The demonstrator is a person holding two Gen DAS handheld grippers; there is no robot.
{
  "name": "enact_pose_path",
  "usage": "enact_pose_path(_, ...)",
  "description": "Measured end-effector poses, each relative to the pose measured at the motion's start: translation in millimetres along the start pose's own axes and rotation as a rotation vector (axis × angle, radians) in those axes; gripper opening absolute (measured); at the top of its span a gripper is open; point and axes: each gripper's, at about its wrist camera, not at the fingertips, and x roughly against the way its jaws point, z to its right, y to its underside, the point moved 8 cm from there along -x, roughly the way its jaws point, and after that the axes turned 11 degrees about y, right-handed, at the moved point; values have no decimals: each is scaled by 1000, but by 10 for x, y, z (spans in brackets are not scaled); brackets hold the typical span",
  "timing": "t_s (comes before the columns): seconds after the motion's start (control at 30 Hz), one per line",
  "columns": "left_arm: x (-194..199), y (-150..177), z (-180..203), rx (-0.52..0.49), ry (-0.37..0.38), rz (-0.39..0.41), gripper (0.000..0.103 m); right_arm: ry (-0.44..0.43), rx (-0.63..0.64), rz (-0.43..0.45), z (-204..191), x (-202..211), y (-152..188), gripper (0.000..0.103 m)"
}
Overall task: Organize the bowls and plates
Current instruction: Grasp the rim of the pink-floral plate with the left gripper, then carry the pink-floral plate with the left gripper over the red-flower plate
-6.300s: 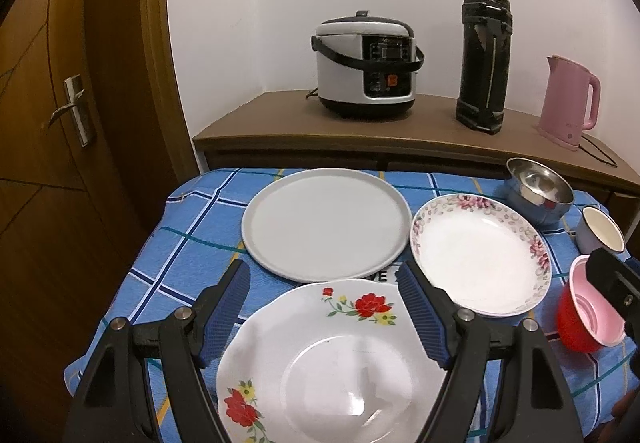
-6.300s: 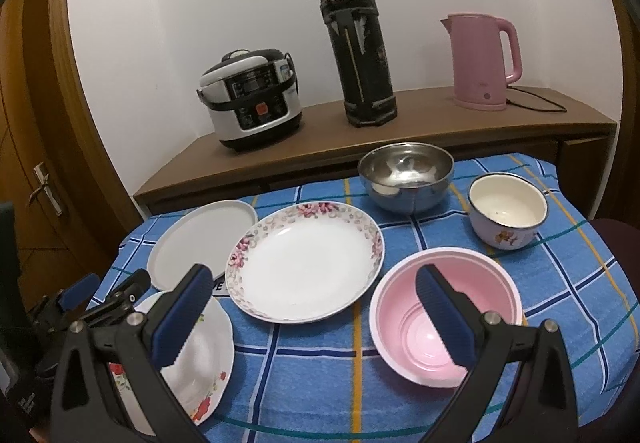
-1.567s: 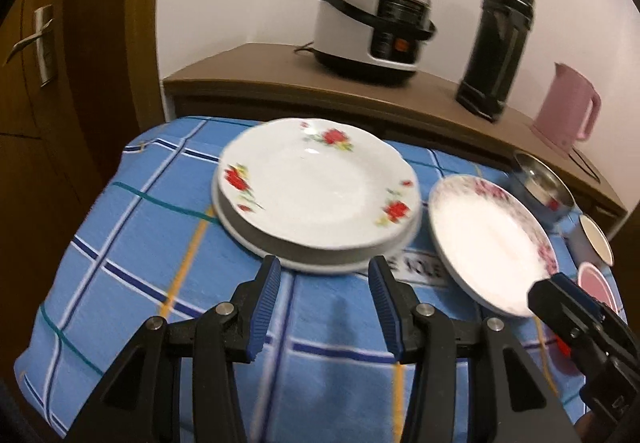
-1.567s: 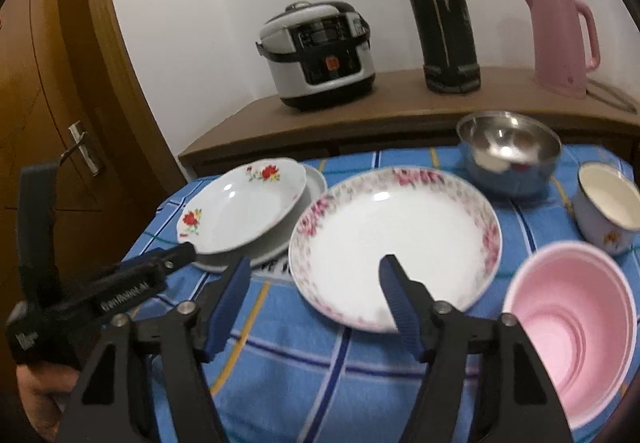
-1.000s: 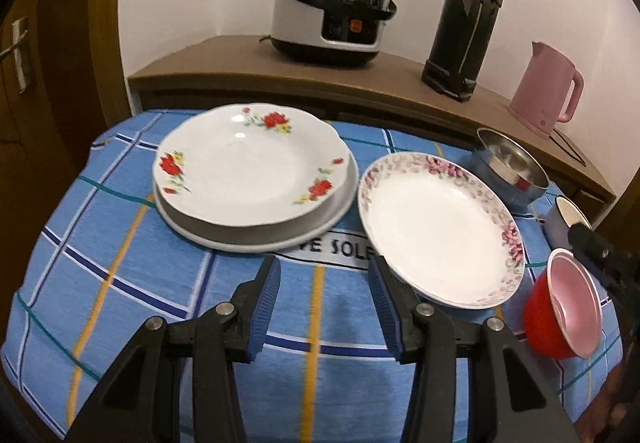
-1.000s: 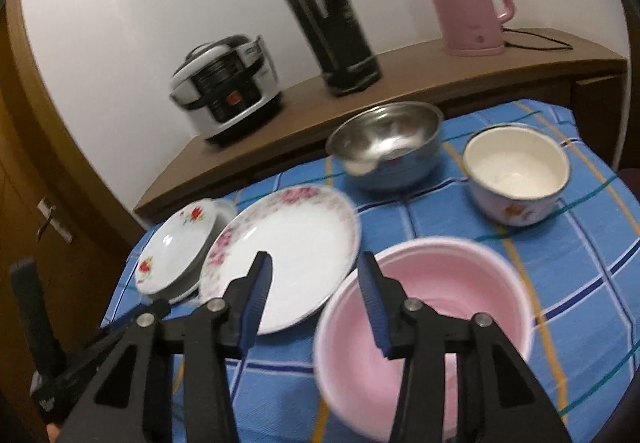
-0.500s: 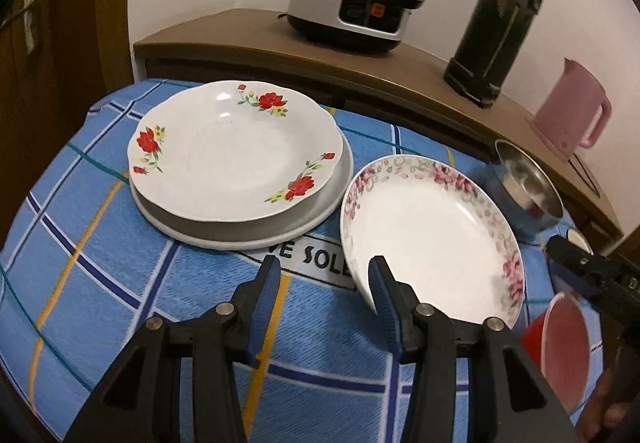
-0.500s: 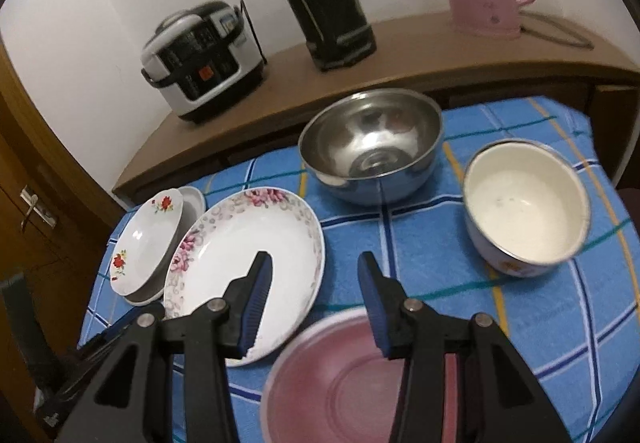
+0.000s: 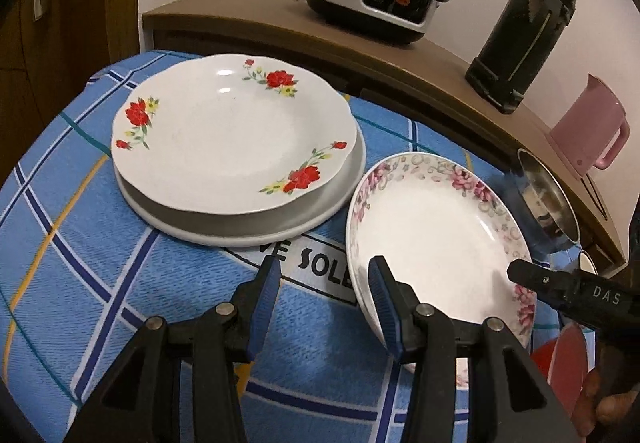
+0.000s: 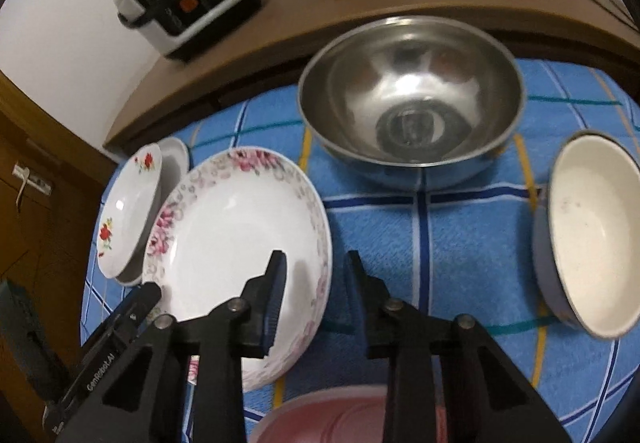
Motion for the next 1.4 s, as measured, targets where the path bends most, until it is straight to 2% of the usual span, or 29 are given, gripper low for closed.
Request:
enact_pose_path(0.2,-44,-35,-49,14,1,15,48,-8,39,-44,-41,-106,3,17)
enact_pose_path(0.53,-110,-42,69,17,69,-1,48,-20,79,-58,-81,-151,-22,16)
enact_pose_path(0.7,-141,-51,99,51,120,3,40,-39,92,-73,-80,-159,-30,16)
enact_pose_path(0.73,-155,-44,125,54,138,-5,31,-40,97,-72,-84,-160,-32,16)
enact_pose_path(0.77,-179,-29,161,44,146,-19,30,-40,103,-70,-87,-158,-33,16)
enact_pose_path(0.83,-190,-32,185,17,125,-11,30,-35,110,-68,-92,-154,-29,17)
enact_pose_path(0.97,-168,-30,166,29,146,-8,30,-23,122,-60,-121,-142,-6,16)
enact_pose_path(1.07,-116,-54,193,0,133,8,30,-30,123,-58,-140,-114,39,16)
enact_pose_path(1.4,135,-81,193,-46,147,42,30,8,157,92,-288,326,68,17)
